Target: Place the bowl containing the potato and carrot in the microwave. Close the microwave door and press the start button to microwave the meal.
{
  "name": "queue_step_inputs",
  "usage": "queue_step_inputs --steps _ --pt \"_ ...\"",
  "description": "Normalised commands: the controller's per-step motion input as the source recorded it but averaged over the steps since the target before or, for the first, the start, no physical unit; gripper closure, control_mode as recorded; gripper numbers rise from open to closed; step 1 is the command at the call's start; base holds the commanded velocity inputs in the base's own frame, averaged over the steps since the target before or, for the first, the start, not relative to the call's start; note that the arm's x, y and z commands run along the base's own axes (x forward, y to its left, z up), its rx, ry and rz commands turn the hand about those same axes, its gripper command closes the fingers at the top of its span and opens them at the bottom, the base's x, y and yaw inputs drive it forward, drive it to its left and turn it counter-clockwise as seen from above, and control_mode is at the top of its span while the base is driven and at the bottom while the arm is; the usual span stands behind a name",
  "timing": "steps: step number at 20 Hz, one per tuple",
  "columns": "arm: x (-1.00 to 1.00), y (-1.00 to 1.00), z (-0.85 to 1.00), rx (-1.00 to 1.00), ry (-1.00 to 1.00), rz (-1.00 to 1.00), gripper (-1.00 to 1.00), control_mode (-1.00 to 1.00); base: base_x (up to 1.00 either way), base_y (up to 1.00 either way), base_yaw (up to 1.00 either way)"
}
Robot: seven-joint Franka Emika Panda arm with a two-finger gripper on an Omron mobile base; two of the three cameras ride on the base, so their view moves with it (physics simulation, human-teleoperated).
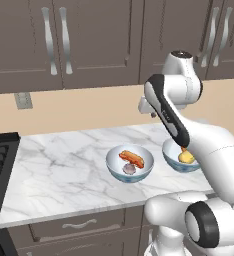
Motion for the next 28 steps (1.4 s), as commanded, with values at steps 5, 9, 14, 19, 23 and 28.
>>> queue_step_inputs --steps 5,9,14,19,23,28 --pt "-0.38 -0.1 -0.05 0.0 0.0 -0.04 -1.0 -1.0 0.0 0.0 0.0" --pt "-0.7 -0.28 -0.31 0.0 -0.04 -0.12 -1.0 -1.0 0.0 0.0 0.0" --pt "-0.76 -0.58 -0.6 0.05 -0.14 -0.25 -1.0 -1.0 0.0 0.0 0.0" --pt "-0.61 -0.87 -0.21 0.17 -0.09 -0.21 -1.0 -1.0 0.0 0.0 0.0" --pt "-0.24 -1.0 -0.37 0.06 0.0 -0.09 -1.0 -1.0 0.0 0.0 0.0" --pt "0.02 -0.99 -0.3 0.0 0.09 -0.03 -1.0 -1.0 0.0 0.0 0.0"
